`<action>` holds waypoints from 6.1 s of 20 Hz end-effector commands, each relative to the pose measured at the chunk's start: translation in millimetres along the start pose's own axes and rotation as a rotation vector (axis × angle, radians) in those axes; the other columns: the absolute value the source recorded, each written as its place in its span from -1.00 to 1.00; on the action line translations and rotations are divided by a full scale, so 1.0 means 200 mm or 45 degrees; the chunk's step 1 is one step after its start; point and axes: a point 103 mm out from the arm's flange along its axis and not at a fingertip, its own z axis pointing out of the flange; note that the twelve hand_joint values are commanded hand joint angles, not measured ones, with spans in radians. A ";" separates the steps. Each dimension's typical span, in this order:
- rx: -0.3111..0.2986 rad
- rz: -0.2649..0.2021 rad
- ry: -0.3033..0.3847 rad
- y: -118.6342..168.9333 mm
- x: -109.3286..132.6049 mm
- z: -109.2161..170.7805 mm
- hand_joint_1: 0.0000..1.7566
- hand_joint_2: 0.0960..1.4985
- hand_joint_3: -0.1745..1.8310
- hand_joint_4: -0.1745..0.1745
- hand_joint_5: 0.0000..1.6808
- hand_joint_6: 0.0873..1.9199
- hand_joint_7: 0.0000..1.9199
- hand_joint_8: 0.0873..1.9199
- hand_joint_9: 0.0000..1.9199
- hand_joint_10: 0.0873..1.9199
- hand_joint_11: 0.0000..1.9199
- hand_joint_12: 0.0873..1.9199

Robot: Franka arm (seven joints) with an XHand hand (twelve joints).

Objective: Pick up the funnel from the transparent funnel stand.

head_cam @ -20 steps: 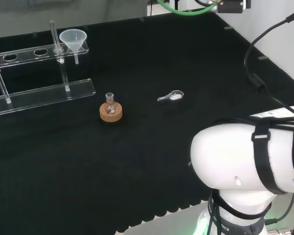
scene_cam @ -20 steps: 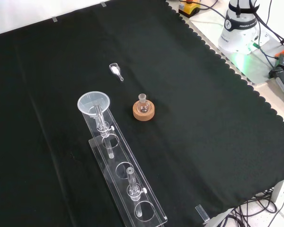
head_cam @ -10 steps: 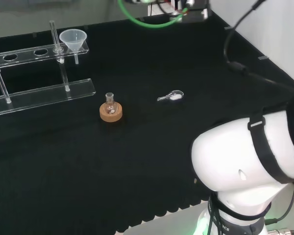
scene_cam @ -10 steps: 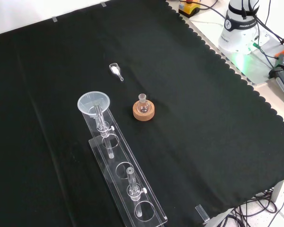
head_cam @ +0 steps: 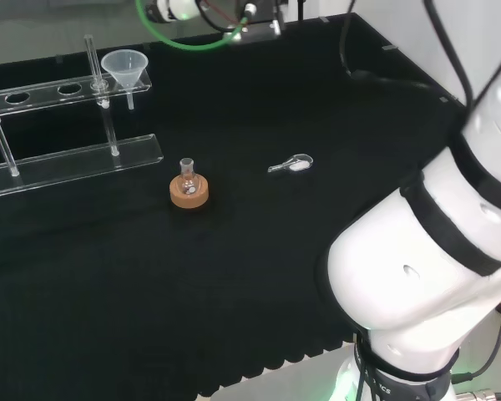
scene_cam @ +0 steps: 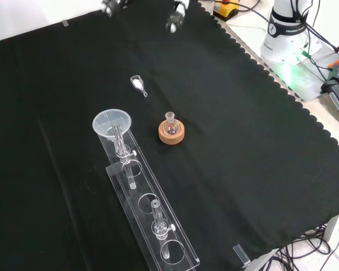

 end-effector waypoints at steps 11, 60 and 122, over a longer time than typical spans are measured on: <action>0.186 -0.087 0.017 0.62 0.37 0.35 -0.67 -0.04 -0.71 -0.03 -0.96 -1.00 -1.00 -1.00 -0.84 -1.00 -1.00 0.35; 0.224 -0.113 -0.069 0.66 0.08 0.75 -0.58 -0.01 -0.81 -0.37 -0.85 -1.00 -0.84 -0.15 -0.28 -0.15 0.05 0.13; -0.730 -0.418 -0.518 -0.40 -0.05 -0.60 0.26 0.03 -0.70 1.00 0.90 -0.13 0.99 -0.03 1.00 0.31 1.00 0.35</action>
